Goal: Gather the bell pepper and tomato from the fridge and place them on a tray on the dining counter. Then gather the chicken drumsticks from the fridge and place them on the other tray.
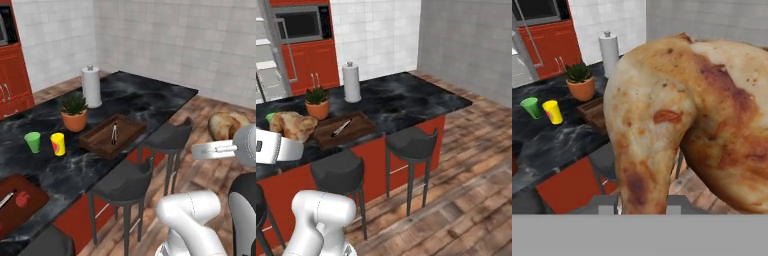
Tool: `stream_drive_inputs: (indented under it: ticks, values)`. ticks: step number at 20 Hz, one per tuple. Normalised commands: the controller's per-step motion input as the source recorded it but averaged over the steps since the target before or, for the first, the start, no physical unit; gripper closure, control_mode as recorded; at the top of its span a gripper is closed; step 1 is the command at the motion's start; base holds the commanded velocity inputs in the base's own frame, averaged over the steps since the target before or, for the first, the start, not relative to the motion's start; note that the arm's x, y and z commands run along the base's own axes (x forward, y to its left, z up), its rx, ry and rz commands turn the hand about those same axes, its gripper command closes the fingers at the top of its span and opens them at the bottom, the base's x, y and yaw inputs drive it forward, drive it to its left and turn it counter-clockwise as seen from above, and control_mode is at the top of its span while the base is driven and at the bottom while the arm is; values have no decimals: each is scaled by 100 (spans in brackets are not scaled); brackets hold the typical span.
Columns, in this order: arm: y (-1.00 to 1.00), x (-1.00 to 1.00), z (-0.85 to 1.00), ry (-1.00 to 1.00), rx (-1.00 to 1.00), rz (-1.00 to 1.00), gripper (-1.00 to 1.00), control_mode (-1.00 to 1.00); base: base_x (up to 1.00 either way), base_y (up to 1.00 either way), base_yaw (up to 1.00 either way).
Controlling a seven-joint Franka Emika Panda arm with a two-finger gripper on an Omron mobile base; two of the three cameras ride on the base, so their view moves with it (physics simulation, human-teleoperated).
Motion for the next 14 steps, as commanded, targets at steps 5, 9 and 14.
stream_drive_inputs:
  ticks: [5,9,14]
  values:
    - [0,0,0,0,0,0,100,100,33,-62,40]
    - [0,0,0,0,0,0,100,100,22,-66,40]
    - [0,0,0,0,0,0,100,100,27,-56,39]
